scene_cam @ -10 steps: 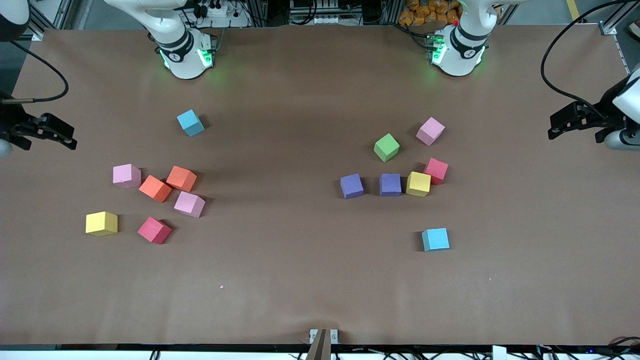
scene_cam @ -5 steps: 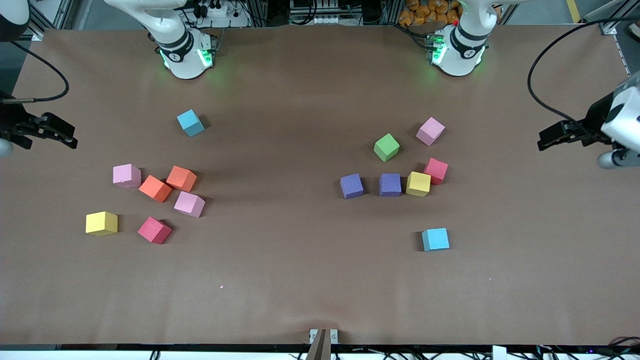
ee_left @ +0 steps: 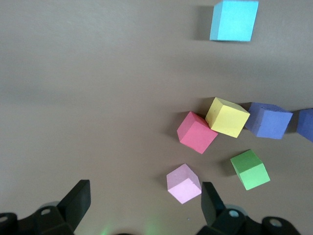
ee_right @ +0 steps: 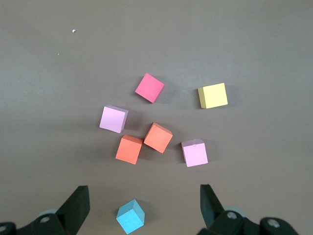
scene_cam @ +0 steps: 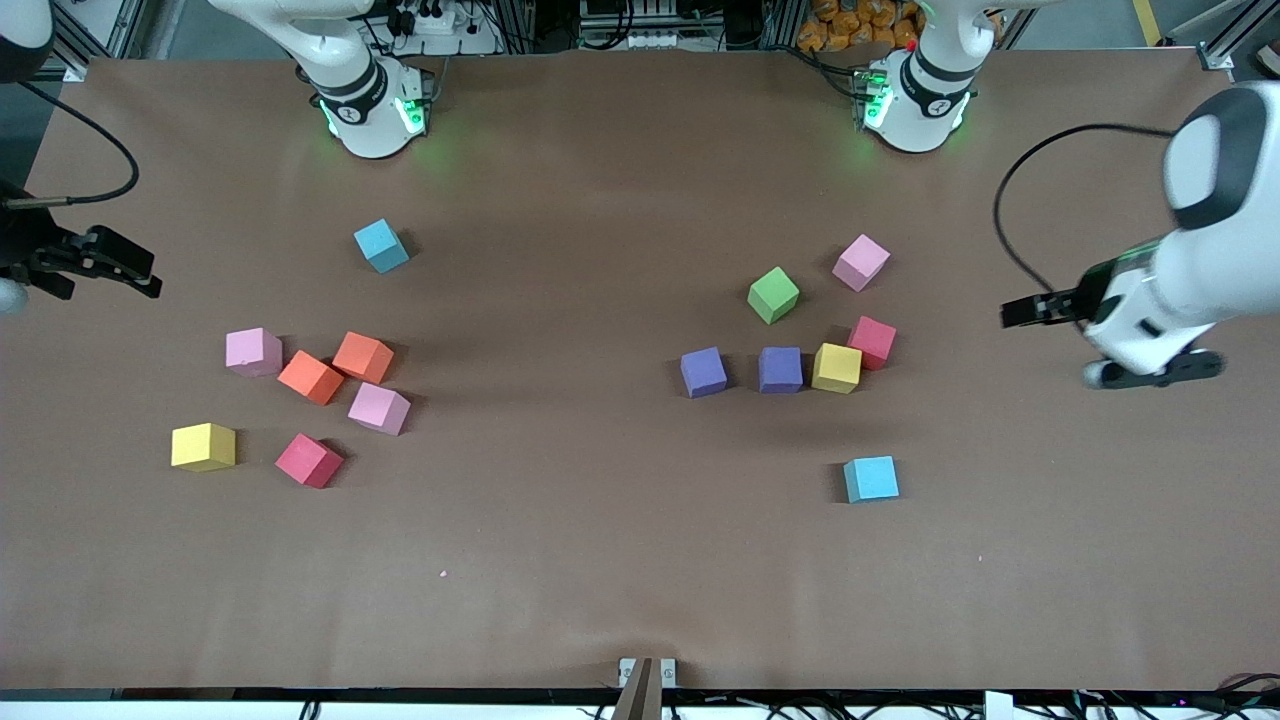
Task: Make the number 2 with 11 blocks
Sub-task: 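Reach the left gripper toward the pink cube beside the yellow cube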
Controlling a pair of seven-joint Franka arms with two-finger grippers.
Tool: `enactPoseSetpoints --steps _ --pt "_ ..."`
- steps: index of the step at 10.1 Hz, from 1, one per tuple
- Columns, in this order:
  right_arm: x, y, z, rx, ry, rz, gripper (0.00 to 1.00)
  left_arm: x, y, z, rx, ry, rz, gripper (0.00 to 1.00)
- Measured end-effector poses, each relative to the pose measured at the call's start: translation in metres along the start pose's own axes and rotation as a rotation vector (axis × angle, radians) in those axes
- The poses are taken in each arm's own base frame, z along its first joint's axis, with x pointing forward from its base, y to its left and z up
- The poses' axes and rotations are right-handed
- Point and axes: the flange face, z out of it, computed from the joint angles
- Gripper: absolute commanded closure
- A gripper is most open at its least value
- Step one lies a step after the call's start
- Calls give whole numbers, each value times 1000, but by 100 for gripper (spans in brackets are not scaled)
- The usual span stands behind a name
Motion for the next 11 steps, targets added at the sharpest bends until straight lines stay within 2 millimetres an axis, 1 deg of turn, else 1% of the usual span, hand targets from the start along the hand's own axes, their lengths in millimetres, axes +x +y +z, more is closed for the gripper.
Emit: enactPoseSetpoints --steps 1,3,5,7,10,11 --pt "0 6 1 6 -2 9 0 -1 10 24 2 -6 17 0" --pt "0 6 2 8 -4 11 0 -7 25 70 7 -22 124 0" --pt "0 6 3 10 -10 10 0 -19 56 112 8 3 208 0" --pt "1 4 5 10 -14 7 0 -32 80 153 8 31 265 0" --pt "3 -3 9 10 -18 -5 0 -34 102 209 83 7 376 0" --pt "4 -4 11 10 -20 -7 0 -33 106 224 105 -8 402 0"
